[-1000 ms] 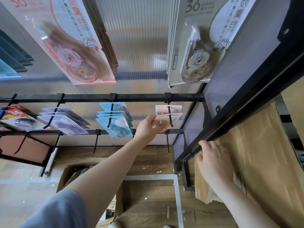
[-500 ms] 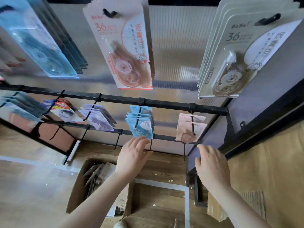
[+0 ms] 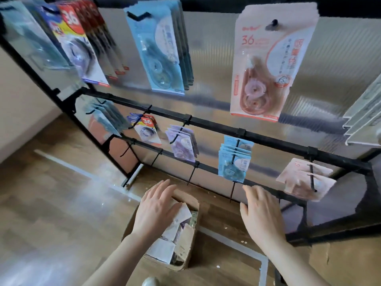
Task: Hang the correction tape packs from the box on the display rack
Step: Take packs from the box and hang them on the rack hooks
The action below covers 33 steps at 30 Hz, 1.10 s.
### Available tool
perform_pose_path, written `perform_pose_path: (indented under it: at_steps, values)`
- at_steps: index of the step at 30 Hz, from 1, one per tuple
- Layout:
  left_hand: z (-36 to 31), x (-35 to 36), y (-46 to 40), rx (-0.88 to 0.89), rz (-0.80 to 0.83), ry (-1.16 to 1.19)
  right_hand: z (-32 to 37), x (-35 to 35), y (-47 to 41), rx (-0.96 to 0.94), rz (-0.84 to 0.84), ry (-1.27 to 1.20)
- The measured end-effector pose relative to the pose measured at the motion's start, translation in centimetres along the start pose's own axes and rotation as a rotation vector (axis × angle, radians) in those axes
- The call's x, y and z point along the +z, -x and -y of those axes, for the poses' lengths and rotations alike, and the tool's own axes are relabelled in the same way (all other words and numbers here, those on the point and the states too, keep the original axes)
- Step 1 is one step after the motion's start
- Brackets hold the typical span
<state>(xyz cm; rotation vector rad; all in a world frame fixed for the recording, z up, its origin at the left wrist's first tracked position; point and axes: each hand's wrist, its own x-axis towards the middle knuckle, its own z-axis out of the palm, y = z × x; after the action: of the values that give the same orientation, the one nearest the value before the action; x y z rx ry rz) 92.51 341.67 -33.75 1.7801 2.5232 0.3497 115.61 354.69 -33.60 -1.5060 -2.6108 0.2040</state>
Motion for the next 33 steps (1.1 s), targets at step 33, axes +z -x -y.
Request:
perform_pose_path:
  at_steps: [33]
  values:
    - [19.7, 1.1, 1.9, -0.063, 0.021, -0.003, 19.9, 10.8, -4.9, -0.162, -0.083, -0.04]
